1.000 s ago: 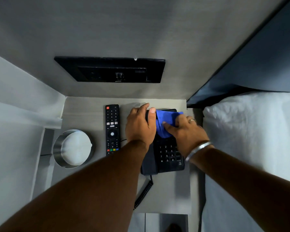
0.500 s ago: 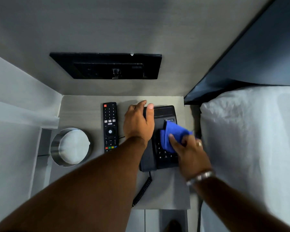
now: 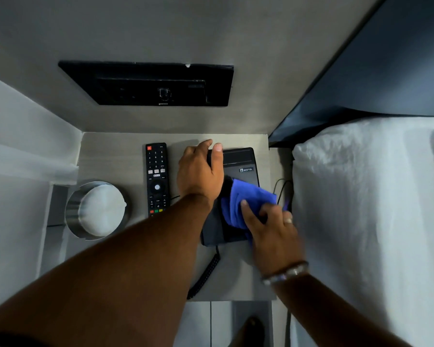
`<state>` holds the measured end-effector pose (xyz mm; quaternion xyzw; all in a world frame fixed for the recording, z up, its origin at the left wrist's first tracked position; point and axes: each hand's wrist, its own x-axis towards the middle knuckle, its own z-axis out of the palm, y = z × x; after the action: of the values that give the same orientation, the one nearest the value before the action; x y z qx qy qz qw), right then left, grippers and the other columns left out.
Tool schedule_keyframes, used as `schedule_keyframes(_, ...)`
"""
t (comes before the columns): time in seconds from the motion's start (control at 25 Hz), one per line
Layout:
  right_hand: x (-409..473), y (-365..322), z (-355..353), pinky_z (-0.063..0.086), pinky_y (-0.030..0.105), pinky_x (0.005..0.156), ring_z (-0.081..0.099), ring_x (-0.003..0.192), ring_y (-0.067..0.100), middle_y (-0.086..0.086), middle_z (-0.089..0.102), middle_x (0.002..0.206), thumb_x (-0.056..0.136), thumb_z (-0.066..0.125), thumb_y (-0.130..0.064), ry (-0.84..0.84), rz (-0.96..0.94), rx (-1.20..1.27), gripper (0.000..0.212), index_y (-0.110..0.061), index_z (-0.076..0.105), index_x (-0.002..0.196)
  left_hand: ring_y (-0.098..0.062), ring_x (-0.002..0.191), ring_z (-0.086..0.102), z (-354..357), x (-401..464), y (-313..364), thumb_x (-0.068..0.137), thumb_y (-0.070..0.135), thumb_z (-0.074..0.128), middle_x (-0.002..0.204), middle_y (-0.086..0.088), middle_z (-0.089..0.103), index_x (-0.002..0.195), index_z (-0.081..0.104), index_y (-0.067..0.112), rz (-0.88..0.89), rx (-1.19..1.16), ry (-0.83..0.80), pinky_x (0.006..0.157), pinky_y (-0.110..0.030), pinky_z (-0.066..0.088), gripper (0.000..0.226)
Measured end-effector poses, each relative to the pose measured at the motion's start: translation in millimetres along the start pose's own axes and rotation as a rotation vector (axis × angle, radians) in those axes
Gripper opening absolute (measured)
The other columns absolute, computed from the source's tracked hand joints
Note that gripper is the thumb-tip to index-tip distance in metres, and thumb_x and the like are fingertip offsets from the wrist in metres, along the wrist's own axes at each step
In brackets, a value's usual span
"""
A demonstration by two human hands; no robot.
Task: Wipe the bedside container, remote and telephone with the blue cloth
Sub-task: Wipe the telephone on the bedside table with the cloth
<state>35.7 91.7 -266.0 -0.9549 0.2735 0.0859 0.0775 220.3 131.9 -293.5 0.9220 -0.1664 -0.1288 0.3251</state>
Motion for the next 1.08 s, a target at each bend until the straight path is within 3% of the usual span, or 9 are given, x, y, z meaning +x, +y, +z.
schedule_keyframes(0.12, 8, -8, 13, 0.053, 0.045, 0.076, 0.051, 0.096, 0.035, 0.016, 0.05, 0.112, 0.071, 0.066, -0.009, -0.178, 0.0, 0.014, 0.082, -0.026, 0.031, 0.143, -0.027, 0.104, 0.062, -2, 0, 0, 0.091, 0.061, 0.016, 0.117, -0.012, 0.066, 0.129, 0.063, 0.022, 0.008, 0.007, -0.01, 0.08, -0.035, 0.05, 0.072)
schedule_keyframes(0.24, -38, -6, 27, 0.053, 0.04, 0.083, 0.046, 0.107, 0.032, 0.014, 0.04, 0.124, 0.078, 0.061, -0.012, -0.347, 0.016, 0.066, 0.083, -0.031, 0.018, 0.146, -0.027, 0.103, 0.063, -3, -1, 0, 0.097, 0.055, 0.025, 0.117, -0.011, 0.065, 0.13, 0.062, 0.022, 0.006, 0.031, -0.03, 0.076, -0.032, 0.049, 0.059)
schedule_keyframes(0.36, -54, 0, 25, 0.06, 0.039, 0.059, 0.062, 0.082, 0.034, 0.017, 0.061, 0.103, 0.052, 0.084, -0.008, -0.354, -0.024, 0.023, 0.075, -0.021, 0.061, 0.123, -0.029, 0.104, 0.062, -3, -1, 1, 0.098, 0.053, 0.026, 0.119, -0.011, 0.065, 0.13, 0.062, 0.023, 0.003, 0.048, -0.037, 0.075, -0.031, 0.044, 0.057)
schedule_keyframes(0.4, -53, 4, 21, 0.06, 0.038, 0.054, 0.063, 0.074, 0.033, 0.017, 0.064, 0.095, 0.044, 0.088, -0.009, -0.313, -0.022, -0.006, 0.075, -0.018, 0.067, 0.116, -0.029, 0.104, 0.062, -2, -1, 0, 0.097, 0.053, 0.025, 0.119, -0.011, 0.064, 0.13, 0.062, 0.023, 0.004, 0.052, -0.037, 0.075, -0.031, 0.044, 0.057)
schedule_keyframes(0.56, -31, 7, -1, 0.056, 0.036, 0.051, 0.061, 0.069, 0.031, 0.016, 0.062, 0.091, 0.04, 0.09, -0.019, -0.044, -0.039, 0.017, 0.09, -0.019, 0.056, 0.123, -0.027, 0.104, 0.062, -3, 1, -1, 0.097, 0.054, 0.022, 0.118, -0.011, 0.064, 0.13, 0.061, 0.023, 0.017, 0.056, -0.033, 0.076, -0.034, 0.05, 0.061)
schedule_keyframes(0.68, 21, -16, -13, 0.054, 0.039, 0.056, 0.057, 0.073, 0.032, 0.015, 0.056, 0.094, 0.056, 0.075, -0.02, 0.118, -0.005, 0.002, 0.072, -0.02, 0.054, 0.125, -0.028, 0.105, 0.061, -1, 1, -2, 0.098, 0.054, 0.02, 0.119, -0.012, 0.064, 0.13, 0.062, 0.022, 0.012, 0.06, -0.034, 0.079, -0.035, 0.049, 0.062)
schedule_keyframes(0.84, 27, -22, 3, 0.055, 0.046, 0.068, 0.055, 0.086, 0.037, 0.018, 0.055, 0.105, 0.065, 0.069, -0.008, -0.035, -0.015, 0.041, 0.068, -0.021, 0.052, 0.13, -0.029, 0.107, 0.061, 0, 2, -3, 0.095, 0.055, 0.018, 0.117, -0.013, 0.065, 0.129, 0.062, 0.022, 0.017, 0.052, -0.028, 0.082, -0.035, 0.047, 0.065)
schedule_keyframes(0.96, -29, -9, 21, 0.057, 0.043, 0.056, 0.059, 0.075, 0.035, 0.017, 0.061, 0.097, 0.054, 0.077, -0.003, -0.108, -0.096, 0.062, 0.071, -0.02, 0.061, 0.121, -0.03, 0.107, 0.06, 1, 2, -1, 0.095, 0.057, 0.018, 0.119, -0.012, 0.064, 0.13, 0.061, 0.023, 0.009, 0.049, -0.031, 0.082, -0.036, 0.048, 0.065)
schedule_keyframes(1.08, -54, 11, 27, 0.058, 0.039, 0.05, 0.063, 0.068, 0.031, 0.014, 0.065, 0.089, 0.043, 0.089, -0.013, -0.154, -0.116, 0.024, 0.071, -0.022, 0.069, 0.11, -0.032, 0.104, 0.061, 4, 2, -4, 0.097, 0.056, 0.02, 0.118, -0.014, 0.063, 0.129, 0.061, 0.023, 0.026, 0.035, -0.018, 0.078, -0.033, 0.043, 0.061)
